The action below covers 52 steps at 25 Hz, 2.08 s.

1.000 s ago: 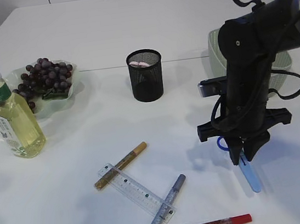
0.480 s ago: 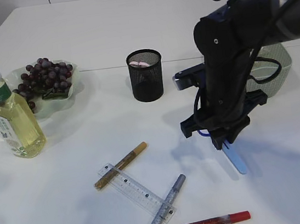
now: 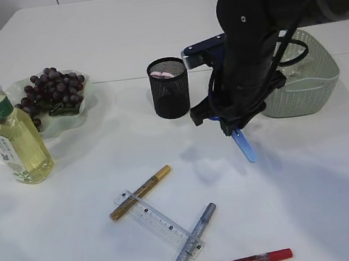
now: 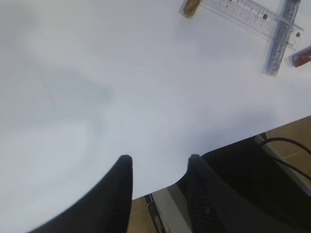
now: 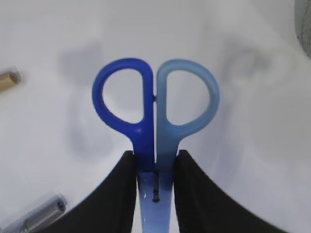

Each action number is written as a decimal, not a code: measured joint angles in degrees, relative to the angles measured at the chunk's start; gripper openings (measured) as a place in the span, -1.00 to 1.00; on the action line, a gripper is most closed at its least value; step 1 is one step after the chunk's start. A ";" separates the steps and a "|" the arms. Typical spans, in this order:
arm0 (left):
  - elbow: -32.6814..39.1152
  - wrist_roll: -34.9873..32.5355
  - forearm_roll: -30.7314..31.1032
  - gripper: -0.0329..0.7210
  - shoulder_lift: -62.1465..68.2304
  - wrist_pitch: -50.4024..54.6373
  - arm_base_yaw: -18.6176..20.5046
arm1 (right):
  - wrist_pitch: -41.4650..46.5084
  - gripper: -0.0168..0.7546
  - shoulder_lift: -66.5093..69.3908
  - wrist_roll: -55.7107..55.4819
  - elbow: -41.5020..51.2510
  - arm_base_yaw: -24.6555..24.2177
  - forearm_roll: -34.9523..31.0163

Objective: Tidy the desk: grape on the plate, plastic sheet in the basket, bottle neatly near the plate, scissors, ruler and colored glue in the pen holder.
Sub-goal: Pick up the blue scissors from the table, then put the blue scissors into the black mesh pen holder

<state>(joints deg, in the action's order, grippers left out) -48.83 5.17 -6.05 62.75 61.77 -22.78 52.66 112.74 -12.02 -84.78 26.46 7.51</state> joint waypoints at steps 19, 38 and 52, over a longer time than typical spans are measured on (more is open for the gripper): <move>0.00 0.04 -1.35 -0.19 0.04 -8.96 0.00 | -26.18 -0.40 -6.17 0.02 0.00 0.00 8.08; 0.00 0.13 -1.11 -0.19 0.04 -10.06 0.00 | -48.37 -0.40 1.92 -0.04 -7.12 -1.14 9.44; 0.00 0.13 0.00 -0.19 0.04 -11.49 0.00 | -52.26 -0.40 11.41 -0.26 -14.49 -3.22 9.53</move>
<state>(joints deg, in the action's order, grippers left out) -48.83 5.30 -6.05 62.79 50.28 -22.78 0.40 124.16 -12.27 -99.28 23.24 17.04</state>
